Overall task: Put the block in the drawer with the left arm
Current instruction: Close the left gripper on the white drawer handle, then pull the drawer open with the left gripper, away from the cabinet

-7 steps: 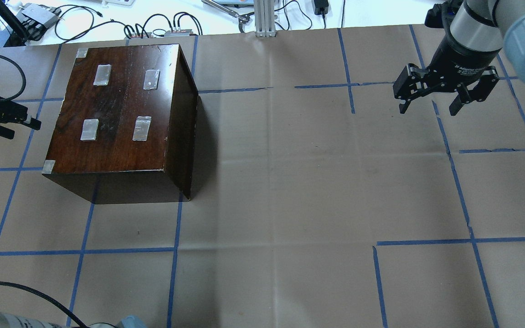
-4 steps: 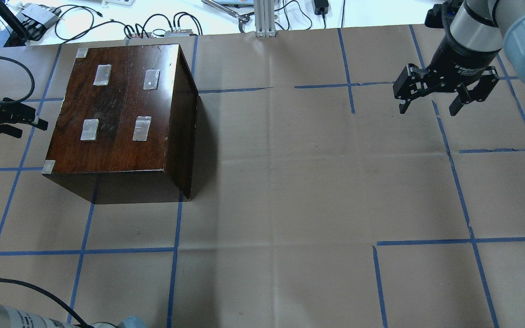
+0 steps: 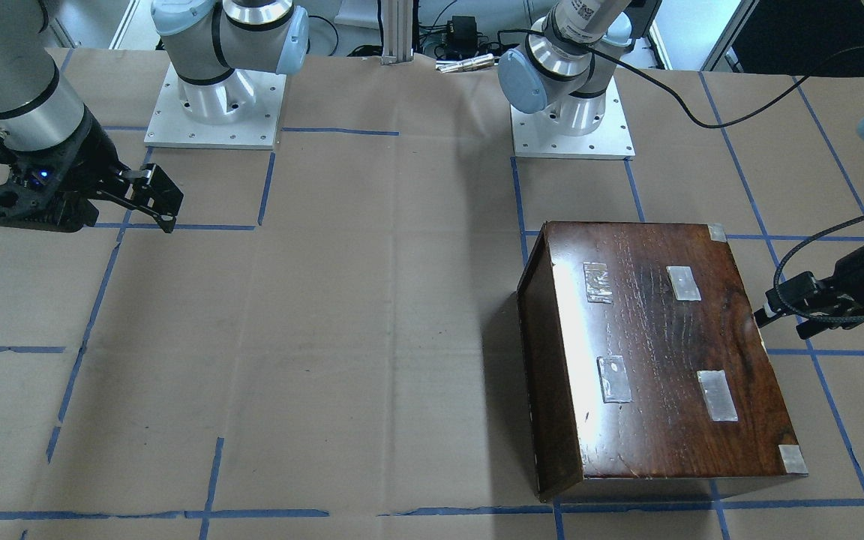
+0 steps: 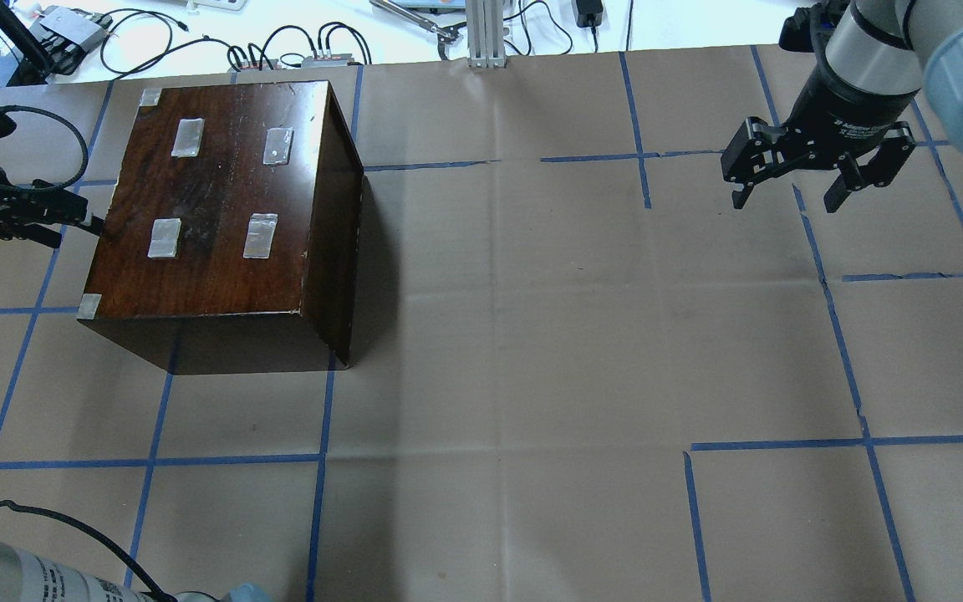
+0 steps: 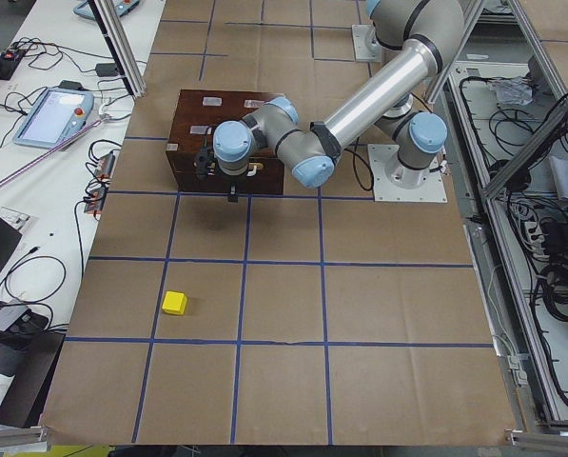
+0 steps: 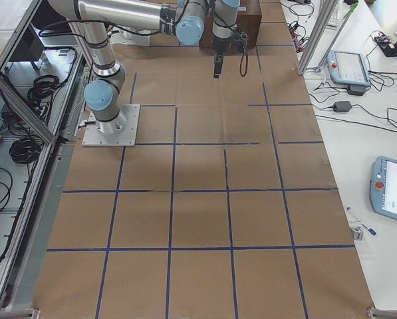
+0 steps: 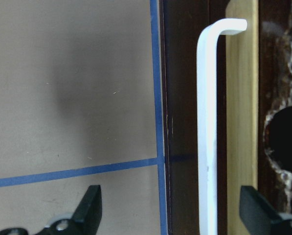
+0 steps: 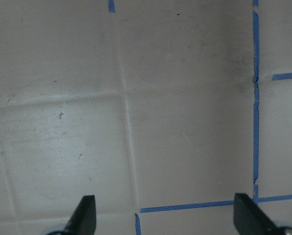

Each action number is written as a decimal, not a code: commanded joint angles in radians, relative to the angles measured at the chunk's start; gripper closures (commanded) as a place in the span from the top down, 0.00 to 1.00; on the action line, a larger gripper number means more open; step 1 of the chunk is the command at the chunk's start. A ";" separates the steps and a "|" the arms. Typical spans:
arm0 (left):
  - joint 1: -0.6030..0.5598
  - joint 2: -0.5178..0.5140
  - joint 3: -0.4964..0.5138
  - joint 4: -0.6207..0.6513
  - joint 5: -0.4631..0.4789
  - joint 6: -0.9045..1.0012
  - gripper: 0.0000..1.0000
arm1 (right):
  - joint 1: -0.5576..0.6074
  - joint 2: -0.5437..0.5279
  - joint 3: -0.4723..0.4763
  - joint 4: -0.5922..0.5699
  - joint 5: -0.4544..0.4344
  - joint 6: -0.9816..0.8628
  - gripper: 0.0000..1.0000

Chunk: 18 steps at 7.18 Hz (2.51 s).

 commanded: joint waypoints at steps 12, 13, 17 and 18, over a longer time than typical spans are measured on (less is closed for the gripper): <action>0.005 -0.057 0.032 0.051 0.014 0.005 0.99 | 0.000 0.000 0.000 0.001 0.000 0.000 1.00; 0.008 -0.064 0.039 0.051 0.016 0.005 0.99 | 0.000 0.000 0.000 0.001 0.000 0.000 1.00; 0.013 -0.077 0.056 0.050 0.036 0.006 0.99 | 0.000 0.000 0.000 -0.001 0.000 0.000 1.00; 0.014 -0.093 0.081 0.048 0.037 0.006 0.99 | 0.000 0.000 0.000 -0.001 0.000 0.000 1.00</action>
